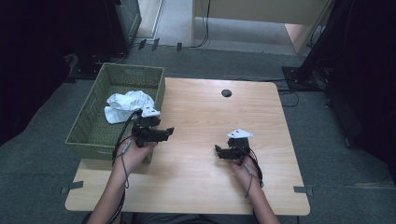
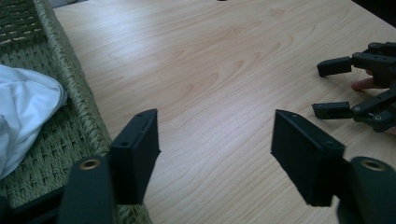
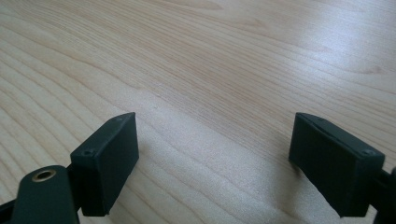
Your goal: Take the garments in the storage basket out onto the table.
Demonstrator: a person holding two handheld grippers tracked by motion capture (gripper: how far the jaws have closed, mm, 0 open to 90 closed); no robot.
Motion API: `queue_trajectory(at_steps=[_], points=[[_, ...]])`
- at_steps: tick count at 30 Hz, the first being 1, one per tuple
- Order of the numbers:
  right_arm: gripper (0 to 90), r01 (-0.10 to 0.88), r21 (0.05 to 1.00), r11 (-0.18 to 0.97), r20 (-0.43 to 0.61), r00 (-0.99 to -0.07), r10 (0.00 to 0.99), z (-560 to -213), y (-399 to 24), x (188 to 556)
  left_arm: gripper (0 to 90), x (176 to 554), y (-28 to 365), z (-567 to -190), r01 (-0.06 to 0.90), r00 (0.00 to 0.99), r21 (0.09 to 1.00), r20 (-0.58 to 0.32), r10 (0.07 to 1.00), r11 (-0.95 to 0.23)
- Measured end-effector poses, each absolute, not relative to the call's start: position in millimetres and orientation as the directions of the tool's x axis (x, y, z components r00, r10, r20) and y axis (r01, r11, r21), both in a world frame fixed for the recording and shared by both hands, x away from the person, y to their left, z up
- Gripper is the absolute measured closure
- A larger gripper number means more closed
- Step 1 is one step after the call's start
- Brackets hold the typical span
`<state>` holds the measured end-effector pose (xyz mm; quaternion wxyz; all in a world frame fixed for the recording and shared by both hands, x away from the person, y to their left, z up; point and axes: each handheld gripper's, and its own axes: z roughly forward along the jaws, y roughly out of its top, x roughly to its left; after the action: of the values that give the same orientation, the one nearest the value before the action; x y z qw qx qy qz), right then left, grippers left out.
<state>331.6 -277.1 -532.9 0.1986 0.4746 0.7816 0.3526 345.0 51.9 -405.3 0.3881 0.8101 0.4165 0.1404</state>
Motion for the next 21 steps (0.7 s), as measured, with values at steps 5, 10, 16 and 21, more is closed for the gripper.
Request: queue_trajectory(at_steps=[5, 10, 16, 21], points=[[16.0, 0.602, 0.740, 0.301, 0.024, -0.471, 0.882, -533, -277, 332, 26.0, 345, 54, -404, 0.552, 0.606, 0.754, -0.071, 0.792, -0.355], [15.9, 0.602, 0.740, 0.301, 0.024, -0.471, 0.882, -533, -277, 332, 25.3, 346, 58, -403, 0.554, 0.594, 0.755, -0.063, 0.802, -0.351], [15.9, 0.602, 0.740, 0.301, 0.024, -0.471, 0.882, -533, -277, 332, 25.3, 345, 62, -401, 0.542, 0.603, 0.764, -0.065, 0.795, -0.349], [16.0, 0.602, 0.740, 0.302, 0.024, -0.471, 0.882, -533, -277, 332, 25.2, 345, 67, -400, 0.533, 0.611, 0.769, -0.061, 0.789, -0.353]])
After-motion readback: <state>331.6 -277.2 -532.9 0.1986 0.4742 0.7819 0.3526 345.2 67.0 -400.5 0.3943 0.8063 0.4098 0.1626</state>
